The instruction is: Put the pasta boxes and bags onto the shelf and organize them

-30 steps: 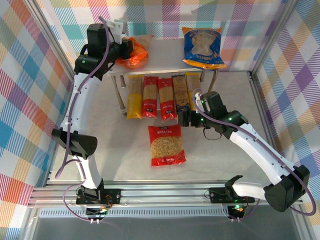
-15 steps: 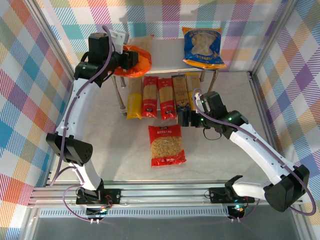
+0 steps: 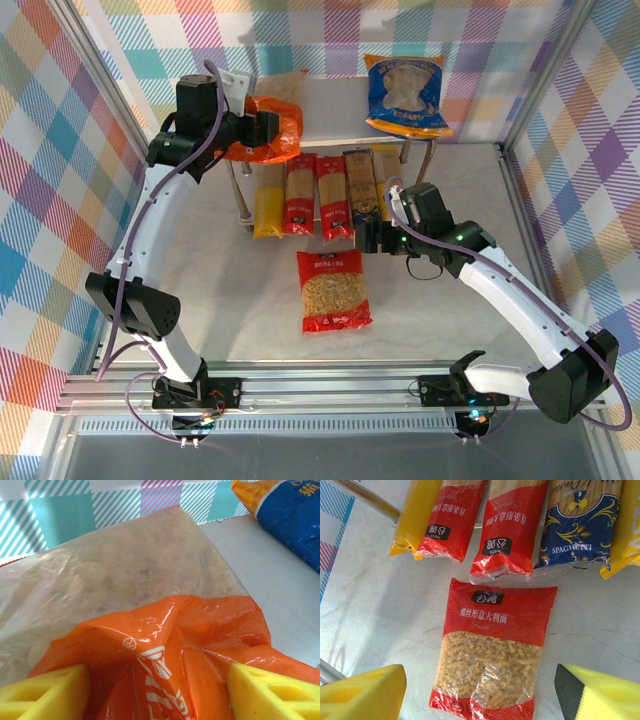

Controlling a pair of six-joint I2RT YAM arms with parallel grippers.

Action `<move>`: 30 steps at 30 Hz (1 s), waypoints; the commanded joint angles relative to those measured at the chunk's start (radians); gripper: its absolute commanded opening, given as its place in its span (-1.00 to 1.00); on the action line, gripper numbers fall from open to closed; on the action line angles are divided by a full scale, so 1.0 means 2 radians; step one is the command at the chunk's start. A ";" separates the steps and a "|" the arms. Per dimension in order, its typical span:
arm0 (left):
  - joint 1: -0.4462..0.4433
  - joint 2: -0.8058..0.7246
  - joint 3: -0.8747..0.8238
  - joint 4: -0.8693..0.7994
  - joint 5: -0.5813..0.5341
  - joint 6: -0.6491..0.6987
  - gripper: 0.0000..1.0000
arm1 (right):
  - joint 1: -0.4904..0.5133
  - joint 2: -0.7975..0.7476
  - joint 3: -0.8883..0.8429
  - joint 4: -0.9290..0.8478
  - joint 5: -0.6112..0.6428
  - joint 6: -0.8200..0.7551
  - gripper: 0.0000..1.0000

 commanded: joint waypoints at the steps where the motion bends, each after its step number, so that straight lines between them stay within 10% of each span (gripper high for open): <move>1: 0.005 0.017 0.009 -0.021 -0.017 -0.025 0.34 | 0.004 -0.004 0.004 0.004 -0.010 0.003 0.58; 7: 0.005 0.047 0.035 -0.009 -0.013 -0.060 -0.15 | 0.004 -0.004 0.005 0.002 -0.007 0.004 0.58; 19: 0.002 0.067 0.059 0.022 -0.033 -0.097 -0.27 | 0.004 0.000 0.006 -0.003 -0.001 -0.007 0.58; 25: -0.003 0.046 0.024 0.001 -0.033 -0.078 0.31 | 0.004 0.001 0.005 -0.002 0.002 -0.011 0.58; 27: -0.003 0.033 -0.001 0.006 -0.025 -0.070 0.91 | 0.004 0.003 0.007 -0.001 0.000 -0.012 0.58; 30: -0.004 0.017 -0.031 0.016 -0.012 -0.064 1.00 | 0.004 0.006 0.010 -0.001 -0.003 -0.012 0.58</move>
